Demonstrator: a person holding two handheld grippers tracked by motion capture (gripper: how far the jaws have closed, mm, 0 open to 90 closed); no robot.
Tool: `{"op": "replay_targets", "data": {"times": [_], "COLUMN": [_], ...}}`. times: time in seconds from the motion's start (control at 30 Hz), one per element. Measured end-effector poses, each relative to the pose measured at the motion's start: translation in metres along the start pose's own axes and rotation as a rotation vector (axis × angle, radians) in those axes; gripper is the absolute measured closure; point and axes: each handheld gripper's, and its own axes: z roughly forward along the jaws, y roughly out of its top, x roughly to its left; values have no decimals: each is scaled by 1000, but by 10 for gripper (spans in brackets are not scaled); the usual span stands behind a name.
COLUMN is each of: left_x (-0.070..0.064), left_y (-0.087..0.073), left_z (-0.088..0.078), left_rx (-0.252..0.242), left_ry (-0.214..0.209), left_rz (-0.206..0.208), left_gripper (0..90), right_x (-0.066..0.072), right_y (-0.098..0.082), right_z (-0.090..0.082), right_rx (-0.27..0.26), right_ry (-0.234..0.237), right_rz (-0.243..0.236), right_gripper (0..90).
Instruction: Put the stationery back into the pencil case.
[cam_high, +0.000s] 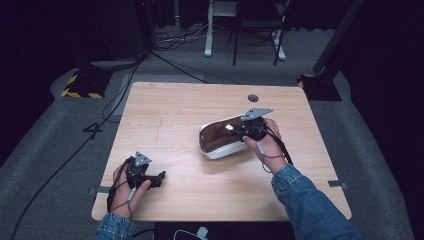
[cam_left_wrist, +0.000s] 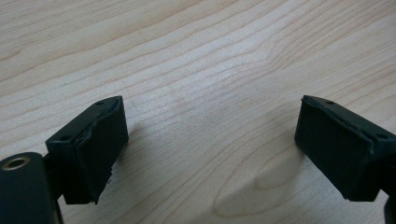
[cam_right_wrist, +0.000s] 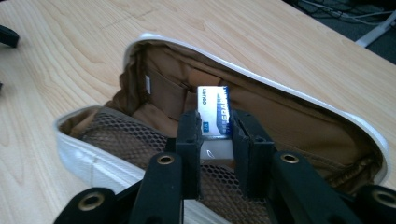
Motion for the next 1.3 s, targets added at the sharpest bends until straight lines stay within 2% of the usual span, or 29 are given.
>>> {"op": "replay_targets", "data": {"times": [0.17,0.33,0.77,0.8,0.87,0.97,1.13,1.3], "left_x": [0,0,0,0,0,0,0,0], "left_y": [0,0,0,0,0,0,0,0], "left_z": [0,0,0,0,0,0,0,0], "left_rx": [1,0,-1,0,0,0,-1,-1], "left_ry": [0,0,0,0,0,0,0,-1], "left_rz": [1,0,-1,-1,0,0,-1,-1], "left_gripper": [100,101,100,100,100,100,100,100], "right_x": [-7,-12,-13,-13,-13,-13,-14,-14], "right_y": [-3,-4,-5,-5,-5,-5,-6,-7], "right_z": [10,15,24,25,26,27,25,17], "right_rx": [45,62,99,99,89,84,65,43], "right_ry": [-15,-19,-19,-20,-32,-44,-60,-61], "right_rz": [4,7,0,2,1,6,22,23], "right_gripper": [737,737,735,725,610,515,454,440]}}
